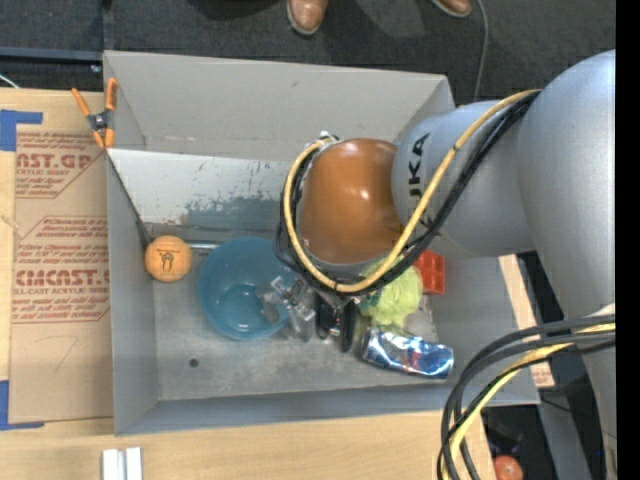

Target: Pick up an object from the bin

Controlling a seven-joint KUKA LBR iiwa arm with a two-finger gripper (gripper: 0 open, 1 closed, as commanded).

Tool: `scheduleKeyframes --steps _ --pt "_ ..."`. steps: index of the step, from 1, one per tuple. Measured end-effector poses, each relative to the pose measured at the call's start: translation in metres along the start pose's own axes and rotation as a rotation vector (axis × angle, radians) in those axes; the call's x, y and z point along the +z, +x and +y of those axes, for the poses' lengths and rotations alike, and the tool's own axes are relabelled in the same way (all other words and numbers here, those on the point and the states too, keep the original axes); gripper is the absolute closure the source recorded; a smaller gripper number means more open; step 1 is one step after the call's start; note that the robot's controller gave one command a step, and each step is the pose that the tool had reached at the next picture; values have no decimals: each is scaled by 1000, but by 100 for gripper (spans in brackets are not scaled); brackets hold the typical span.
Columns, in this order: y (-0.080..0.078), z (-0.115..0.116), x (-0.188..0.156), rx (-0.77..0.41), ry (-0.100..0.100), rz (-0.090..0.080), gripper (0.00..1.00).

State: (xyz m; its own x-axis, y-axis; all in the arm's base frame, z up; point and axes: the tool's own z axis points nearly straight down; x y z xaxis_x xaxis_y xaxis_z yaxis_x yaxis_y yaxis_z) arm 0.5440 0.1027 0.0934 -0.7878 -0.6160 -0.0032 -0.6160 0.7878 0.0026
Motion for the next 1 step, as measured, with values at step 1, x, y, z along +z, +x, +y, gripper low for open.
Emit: scheduleKeyframes --steps 1 --pt "-9 3 -104 -1 -1 1 100"
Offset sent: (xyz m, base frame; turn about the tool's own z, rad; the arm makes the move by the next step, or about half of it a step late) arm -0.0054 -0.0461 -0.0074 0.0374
